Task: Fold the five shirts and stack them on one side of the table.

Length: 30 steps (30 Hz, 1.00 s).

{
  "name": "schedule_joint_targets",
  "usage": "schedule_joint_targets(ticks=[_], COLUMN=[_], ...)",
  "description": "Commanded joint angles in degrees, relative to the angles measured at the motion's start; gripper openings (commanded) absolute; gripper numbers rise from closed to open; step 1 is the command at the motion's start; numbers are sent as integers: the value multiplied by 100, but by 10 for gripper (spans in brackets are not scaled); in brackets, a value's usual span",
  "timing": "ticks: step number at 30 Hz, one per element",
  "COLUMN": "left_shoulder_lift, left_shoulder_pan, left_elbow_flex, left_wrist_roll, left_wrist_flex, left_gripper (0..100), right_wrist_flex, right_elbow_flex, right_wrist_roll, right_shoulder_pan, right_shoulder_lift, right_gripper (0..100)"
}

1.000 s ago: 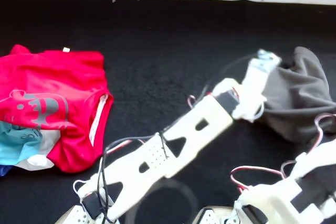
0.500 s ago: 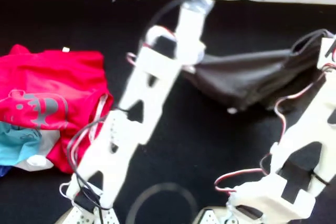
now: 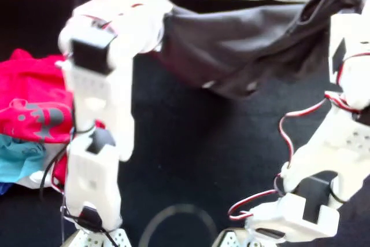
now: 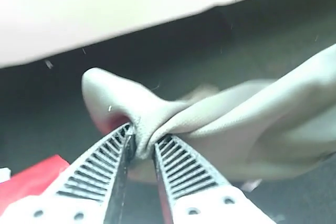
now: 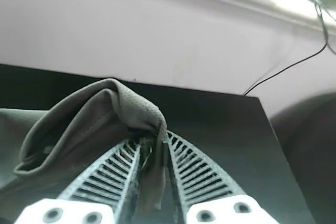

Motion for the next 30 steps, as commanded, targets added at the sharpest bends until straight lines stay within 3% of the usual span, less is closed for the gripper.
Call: schedule_joint_targets(ticks=[1, 8, 12, 16, 23, 27, 30], left_shoulder_lift=[-409, -382, -391, -391, -462, -462, -462], left_shoulder_pan=[-4, 66, 180, 215, -127, -426, -321], left_elbow_flex=[611, 3934, 5982, 7152, 7046, 6229, 5446], left_wrist_roll=[-35, -44, -44, -18, -9, 0, -26], left_wrist_flex=[35, -193, -1187, -2145, -2462, -2215, -1257], left_gripper=[8, 8, 8, 19, 224, 224, 224], right_wrist_flex=[31, -286, -1095, -1938, -2791, -3081, -3143], right_elbow_flex=[673, 2774, 4488, 5815, 6352, 6404, 6413], right_wrist_roll=[-62, -62, -62, -70, -923, -1099, -1116], right_shoulder_pan=[-48, -110, -101, -48, 435, 637, 681], right_shoulder_lift=[-31, -22, -40, -75, -84, -374, -664], right_gripper=[7, 7, 7, 6, 6, 6, 6])
